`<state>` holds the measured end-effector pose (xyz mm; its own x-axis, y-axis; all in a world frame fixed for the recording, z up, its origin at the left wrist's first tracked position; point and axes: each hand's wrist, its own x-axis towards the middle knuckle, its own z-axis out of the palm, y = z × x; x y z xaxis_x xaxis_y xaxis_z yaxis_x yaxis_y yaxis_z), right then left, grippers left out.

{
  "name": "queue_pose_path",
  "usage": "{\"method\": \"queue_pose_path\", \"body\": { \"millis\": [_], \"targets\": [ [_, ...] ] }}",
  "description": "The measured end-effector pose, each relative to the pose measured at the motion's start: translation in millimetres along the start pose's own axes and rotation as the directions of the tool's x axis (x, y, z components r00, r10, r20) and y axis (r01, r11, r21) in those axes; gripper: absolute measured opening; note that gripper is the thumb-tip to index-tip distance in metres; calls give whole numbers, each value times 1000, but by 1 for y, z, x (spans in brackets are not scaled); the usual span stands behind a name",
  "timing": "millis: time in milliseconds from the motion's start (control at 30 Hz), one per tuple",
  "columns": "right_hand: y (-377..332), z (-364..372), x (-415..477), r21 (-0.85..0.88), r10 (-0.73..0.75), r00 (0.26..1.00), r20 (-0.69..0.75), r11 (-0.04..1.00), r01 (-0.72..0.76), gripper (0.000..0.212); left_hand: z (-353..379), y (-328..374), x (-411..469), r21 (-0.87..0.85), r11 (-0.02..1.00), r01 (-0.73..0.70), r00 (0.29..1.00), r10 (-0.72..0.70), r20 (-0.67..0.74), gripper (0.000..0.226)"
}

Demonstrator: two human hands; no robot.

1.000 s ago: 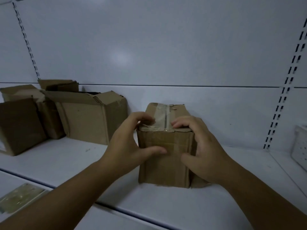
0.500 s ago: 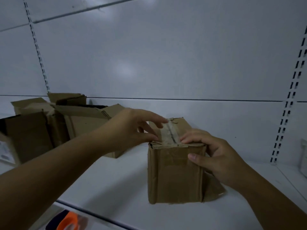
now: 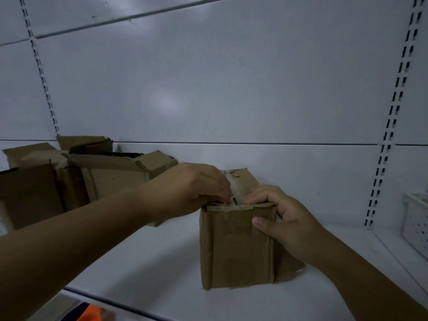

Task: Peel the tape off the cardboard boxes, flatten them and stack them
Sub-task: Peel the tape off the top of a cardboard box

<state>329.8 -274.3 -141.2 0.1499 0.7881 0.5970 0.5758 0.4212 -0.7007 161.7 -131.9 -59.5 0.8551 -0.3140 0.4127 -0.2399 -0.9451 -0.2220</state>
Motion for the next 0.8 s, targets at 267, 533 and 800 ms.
{"method": "queue_pose_path", "body": {
  "millis": [267, 533, 800],
  "targets": [
    [-7, -3, 1, -166, 7, 998, 58, 986, 2, 24, -6, 1, 14, -21, 986, 165, 964, -157, 215, 13],
    [-8, 0, 1, -238, 0, 1000, 25, 971, 6, 20, -1, -2, 17, -85, 950, 301, 934, -276, 226, 11],
    [-12, 6, -6, -553, -236, 968, -83, 819, 152, 22, 9, 4, -5, -274, 889, 368, 893, -420, -162, 15]
  ]
}}
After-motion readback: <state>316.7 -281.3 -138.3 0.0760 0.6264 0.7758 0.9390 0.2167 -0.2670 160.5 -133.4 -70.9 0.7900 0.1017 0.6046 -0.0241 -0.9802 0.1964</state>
